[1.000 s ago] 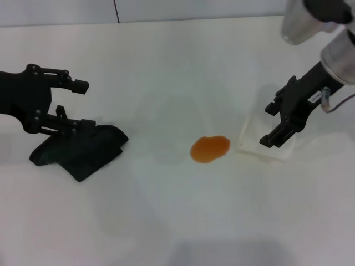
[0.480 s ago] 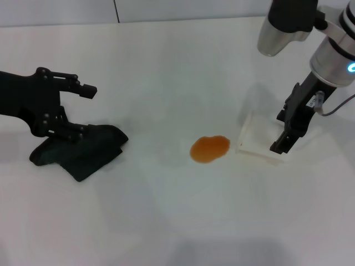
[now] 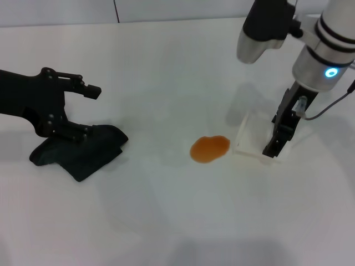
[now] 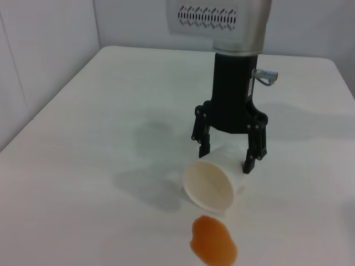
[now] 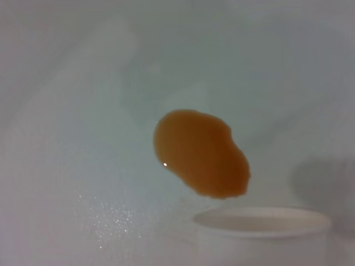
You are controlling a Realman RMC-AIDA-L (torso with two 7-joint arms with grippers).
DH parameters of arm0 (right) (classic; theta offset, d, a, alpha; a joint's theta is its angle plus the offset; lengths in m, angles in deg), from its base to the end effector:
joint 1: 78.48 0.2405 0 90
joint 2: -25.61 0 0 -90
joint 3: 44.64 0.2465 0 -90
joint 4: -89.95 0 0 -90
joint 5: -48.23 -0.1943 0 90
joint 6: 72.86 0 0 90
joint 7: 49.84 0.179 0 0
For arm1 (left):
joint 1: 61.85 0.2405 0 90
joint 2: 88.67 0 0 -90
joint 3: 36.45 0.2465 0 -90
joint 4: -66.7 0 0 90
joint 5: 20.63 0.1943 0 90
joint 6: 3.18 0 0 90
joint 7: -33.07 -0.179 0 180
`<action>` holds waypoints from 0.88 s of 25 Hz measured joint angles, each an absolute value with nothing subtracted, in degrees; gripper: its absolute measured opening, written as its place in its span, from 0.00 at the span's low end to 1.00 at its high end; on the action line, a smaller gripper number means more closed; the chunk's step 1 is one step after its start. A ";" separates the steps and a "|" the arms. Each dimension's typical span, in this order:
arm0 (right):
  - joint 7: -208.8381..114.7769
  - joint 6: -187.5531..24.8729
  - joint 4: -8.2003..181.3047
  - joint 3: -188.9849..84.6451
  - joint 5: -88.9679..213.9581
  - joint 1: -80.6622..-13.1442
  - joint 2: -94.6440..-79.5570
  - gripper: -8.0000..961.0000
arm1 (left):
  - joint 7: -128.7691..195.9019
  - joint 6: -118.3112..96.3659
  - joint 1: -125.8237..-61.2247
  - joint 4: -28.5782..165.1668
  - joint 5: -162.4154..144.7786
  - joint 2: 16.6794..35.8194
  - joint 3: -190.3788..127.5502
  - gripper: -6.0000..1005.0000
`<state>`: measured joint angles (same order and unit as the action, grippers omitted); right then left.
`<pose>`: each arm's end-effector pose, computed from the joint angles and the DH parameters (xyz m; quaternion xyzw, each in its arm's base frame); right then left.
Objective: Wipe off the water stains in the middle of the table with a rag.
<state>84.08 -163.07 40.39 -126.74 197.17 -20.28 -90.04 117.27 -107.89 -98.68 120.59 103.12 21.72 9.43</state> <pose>0.1617 0.3750 -0.0476 -0.9336 0.1844 -0.2984 0.0736 -0.2052 0.3359 0.0416 -0.9936 -0.0558 -0.0834 0.0515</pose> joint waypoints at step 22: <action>84.10 -154.55 47.76 -131.67 196.38 -19.87 -90.59 0.83 | 117.11 -107.71 -98.21 120.58 103.12 22.10 10.04 0.84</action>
